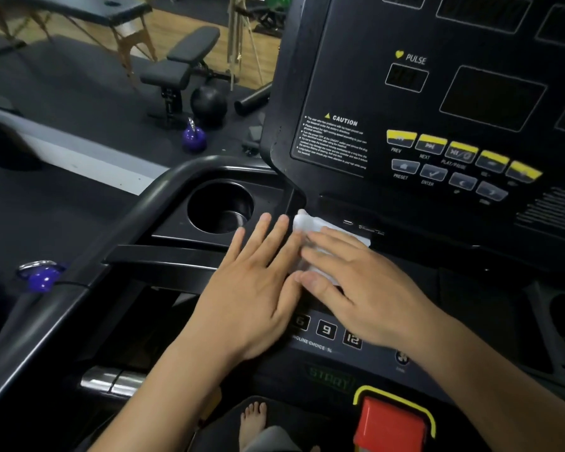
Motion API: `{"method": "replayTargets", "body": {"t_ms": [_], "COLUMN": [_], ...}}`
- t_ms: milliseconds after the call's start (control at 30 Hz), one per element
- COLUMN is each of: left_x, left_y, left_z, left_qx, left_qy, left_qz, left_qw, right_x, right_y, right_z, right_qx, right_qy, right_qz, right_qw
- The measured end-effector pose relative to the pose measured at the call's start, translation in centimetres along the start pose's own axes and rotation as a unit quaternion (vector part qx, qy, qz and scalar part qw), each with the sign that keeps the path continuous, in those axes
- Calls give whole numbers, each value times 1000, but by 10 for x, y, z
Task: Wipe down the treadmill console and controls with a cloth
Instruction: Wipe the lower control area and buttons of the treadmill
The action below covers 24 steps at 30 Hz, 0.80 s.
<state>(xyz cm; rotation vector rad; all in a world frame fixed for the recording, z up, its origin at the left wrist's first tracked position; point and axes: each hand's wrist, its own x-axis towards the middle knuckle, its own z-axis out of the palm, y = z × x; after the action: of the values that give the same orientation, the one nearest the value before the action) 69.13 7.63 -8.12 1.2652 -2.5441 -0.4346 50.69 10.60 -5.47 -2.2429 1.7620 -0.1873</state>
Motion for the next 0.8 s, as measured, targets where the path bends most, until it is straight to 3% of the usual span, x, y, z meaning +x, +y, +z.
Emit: {"method": "replayTargets", "body": {"t_ms": [233,267,400,567,667,800], "left_x": [10,8,19,24,21,30], "left_y": [19,20,34,43,48,63], "left_z": [-9,-9,-4,8,6,15], "left_qx": [15,15,44,87,109,122], "left_qy": [2,-1,-27,-133,-152,-176], "left_qz": [93,109,152,104,65,87], "left_qw": [996,994,987,982,980,973], "right_x": [-21,-27,-47,-65,-74,-76], "right_y": [23,24,38,48,49,44], "right_z": [1,-2,-24,-29,-25,-16], "right_qx": [36,71,141,122,130,147], "right_qy": [-23,-9,173,169,178,151], "right_qz": [-68,-66,-20,22,44,49], "right_qw": [997,995,974,978,974,976]}}
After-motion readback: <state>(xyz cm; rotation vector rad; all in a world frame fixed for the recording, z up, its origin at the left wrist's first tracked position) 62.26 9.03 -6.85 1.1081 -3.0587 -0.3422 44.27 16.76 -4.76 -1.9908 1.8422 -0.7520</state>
